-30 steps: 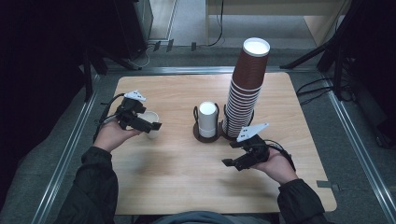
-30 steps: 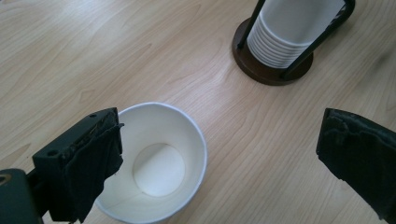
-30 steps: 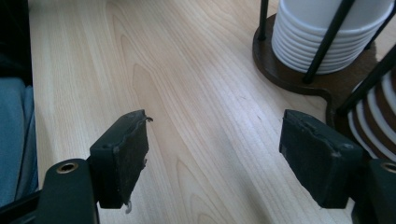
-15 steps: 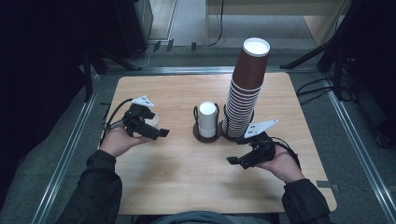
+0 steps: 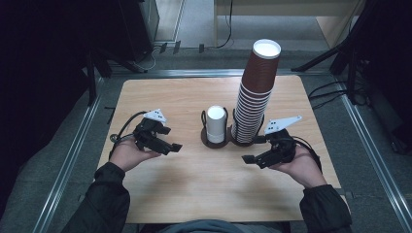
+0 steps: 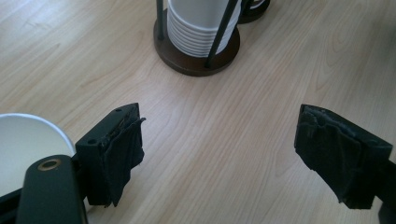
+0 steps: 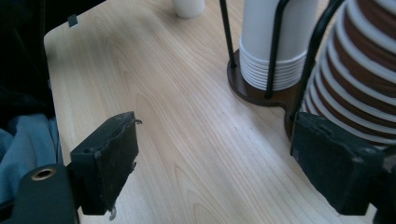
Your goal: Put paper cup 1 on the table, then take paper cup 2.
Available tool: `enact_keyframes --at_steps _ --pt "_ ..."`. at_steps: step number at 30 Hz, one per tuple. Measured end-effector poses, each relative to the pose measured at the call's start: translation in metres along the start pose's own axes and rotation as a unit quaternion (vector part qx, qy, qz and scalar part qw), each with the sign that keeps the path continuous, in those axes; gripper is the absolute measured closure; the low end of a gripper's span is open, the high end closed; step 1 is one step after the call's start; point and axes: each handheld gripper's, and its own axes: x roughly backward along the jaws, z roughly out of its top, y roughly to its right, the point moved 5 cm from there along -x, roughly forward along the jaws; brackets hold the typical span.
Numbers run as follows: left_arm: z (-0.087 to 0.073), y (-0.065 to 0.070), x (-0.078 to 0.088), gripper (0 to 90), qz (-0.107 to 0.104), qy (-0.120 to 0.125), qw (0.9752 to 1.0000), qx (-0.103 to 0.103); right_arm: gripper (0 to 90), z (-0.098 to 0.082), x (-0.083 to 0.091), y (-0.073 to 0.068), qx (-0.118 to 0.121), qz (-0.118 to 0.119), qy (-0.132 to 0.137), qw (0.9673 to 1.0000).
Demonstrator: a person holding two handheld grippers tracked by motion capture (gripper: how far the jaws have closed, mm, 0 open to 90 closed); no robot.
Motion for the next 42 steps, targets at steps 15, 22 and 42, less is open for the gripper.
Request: enact_keyframes --at_steps 15,22,42 --pt "-0.004 0.017 -0.012 21.1 -0.027 -0.006 0.9996 -0.01 19.8 0.03 0.052 0.017 0.016 -0.037 0.014 0.9991" --pt "-0.001 0.023 -0.013 20.1 -0.042 0.002 0.9991 -0.002 19.8 0.049 0.077 0.025 0.027 -0.054 0.013 0.9981" --pt "-0.007 0.038 -0.025 21.3 -0.057 -0.009 0.9979 -0.029 13.9 0.111 0.111 0.053 0.033 -0.077 0.029 0.996"
